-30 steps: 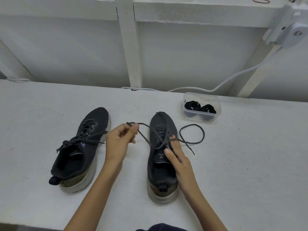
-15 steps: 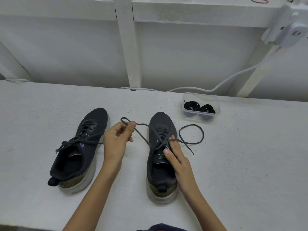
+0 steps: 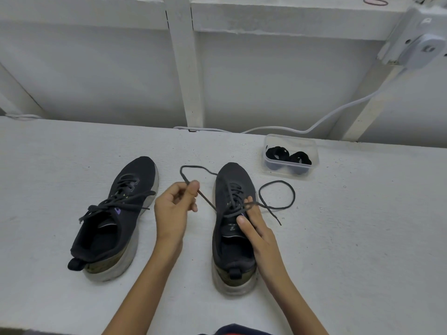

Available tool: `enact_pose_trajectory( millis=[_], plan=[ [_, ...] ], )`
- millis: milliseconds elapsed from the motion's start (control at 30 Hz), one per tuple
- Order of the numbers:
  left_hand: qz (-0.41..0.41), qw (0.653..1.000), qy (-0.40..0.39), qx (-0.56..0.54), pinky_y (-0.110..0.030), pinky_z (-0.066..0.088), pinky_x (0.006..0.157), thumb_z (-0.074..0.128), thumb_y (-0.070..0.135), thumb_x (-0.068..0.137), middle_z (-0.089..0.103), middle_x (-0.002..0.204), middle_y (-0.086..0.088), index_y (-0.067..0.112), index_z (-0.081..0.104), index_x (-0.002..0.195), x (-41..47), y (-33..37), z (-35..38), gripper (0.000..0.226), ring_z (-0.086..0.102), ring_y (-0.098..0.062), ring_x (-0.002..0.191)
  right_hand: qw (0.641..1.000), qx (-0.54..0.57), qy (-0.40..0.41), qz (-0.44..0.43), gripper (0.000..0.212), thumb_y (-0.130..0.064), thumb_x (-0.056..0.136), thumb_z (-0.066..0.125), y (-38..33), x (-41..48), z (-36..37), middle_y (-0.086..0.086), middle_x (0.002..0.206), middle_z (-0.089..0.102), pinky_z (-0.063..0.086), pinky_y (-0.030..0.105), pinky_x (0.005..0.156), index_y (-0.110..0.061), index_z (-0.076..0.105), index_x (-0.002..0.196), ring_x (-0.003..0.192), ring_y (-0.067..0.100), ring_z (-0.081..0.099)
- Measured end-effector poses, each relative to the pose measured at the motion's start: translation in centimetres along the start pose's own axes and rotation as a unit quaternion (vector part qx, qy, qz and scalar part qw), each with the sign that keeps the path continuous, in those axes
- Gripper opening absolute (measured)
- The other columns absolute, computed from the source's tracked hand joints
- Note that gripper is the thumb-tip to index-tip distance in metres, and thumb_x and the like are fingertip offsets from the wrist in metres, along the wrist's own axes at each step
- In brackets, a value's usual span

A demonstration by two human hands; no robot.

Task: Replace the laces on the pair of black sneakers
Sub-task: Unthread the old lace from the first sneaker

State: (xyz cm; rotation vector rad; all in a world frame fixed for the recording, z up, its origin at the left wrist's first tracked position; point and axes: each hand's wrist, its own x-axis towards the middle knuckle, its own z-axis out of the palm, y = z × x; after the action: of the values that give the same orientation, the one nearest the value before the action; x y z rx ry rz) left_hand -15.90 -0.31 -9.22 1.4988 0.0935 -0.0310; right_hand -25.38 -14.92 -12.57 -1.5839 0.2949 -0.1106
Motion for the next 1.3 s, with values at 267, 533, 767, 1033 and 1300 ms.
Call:
enact_pose_trajectory(
  millis=[267, 533, 767, 1033, 1300],
  plan=[
    [-0.030, 0.981, -0.172, 0.082, -0.023, 0.044, 0.054, 0.072, 0.021, 0.083, 0.065, 0.070, -0.006, 0.008, 0.074, 0.085, -2.1, -0.5, 0.5, 0.013, 0.052, -0.012, 0.059, 1.000, -0.001, -0.001, 0.006, 0.038, -0.044, 0.093, 0.058, -0.2, -0.1, 0.0, -0.028, 0.139, 0.051, 0.034, 0.019, 0.109, -0.050, 0.051, 0.130, 0.132, -0.007, 0.043],
    [-0.030, 0.999, -0.034, 0.003, -0.018, 0.045, 0.054, 0.068, 0.020, 0.087, 0.057, 0.061, 0.006, 0.004, 0.071, 0.088, -1.3, -0.4, 0.9, 0.016, 0.047, -0.009, 0.053, 1.000, 0.007, 0.005, 0.026, 0.060, -0.049, 0.085, 0.056, 0.0, -0.1, -0.1, -0.030, 0.150, 0.033, 0.018, 0.018, 0.118, -0.043, 0.037, 0.142, 0.139, -0.016, 0.022],
    [0.002, 0.994, -0.079, 0.074, -0.022, 0.042, 0.056, 0.070, 0.031, 0.081, 0.059, 0.060, -0.006, 0.008, 0.070, 0.077, -2.0, -0.9, 0.7, 0.024, 0.045, -0.010, 0.052, 0.999, 0.011, 0.002, 0.035, 0.063, -0.049, 0.084, 0.056, -0.3, -0.1, 0.1, -0.028, 0.152, 0.032, 0.017, 0.017, 0.118, -0.039, 0.039, 0.144, 0.140, -0.015, 0.022],
    [-0.001, 1.000, 0.012, 0.023, -0.019, 0.045, 0.056, 0.071, 0.032, 0.082, 0.052, 0.052, 0.001, -0.003, 0.064, 0.075, 0.4, 0.0, -0.8, 0.036, 0.045, -0.009, 0.049, 0.999, 0.000, 0.016, 0.034, 0.061, -0.047, 0.085, 0.059, -0.4, -0.3, 0.0, -0.028, 0.150, 0.033, 0.020, 0.007, 0.111, -0.034, 0.045, 0.143, 0.138, -0.016, 0.024],
    [-0.099, 0.993, -0.052, 0.022, -0.020, 0.048, 0.053, 0.067, 0.041, 0.077, 0.061, 0.059, -0.002, 0.004, 0.067, 0.067, -1.0, -1.5, -0.4, 0.038, 0.052, -0.011, 0.051, 0.996, 0.002, 0.083, -0.015, 0.019, -0.019, 0.096, 0.059, -1.4, 0.3, -0.9, -0.024, 0.110, 0.068, 0.040, 0.010, 0.094, -0.031, 0.075, 0.098, 0.111, -0.011, 0.056]
  ],
)
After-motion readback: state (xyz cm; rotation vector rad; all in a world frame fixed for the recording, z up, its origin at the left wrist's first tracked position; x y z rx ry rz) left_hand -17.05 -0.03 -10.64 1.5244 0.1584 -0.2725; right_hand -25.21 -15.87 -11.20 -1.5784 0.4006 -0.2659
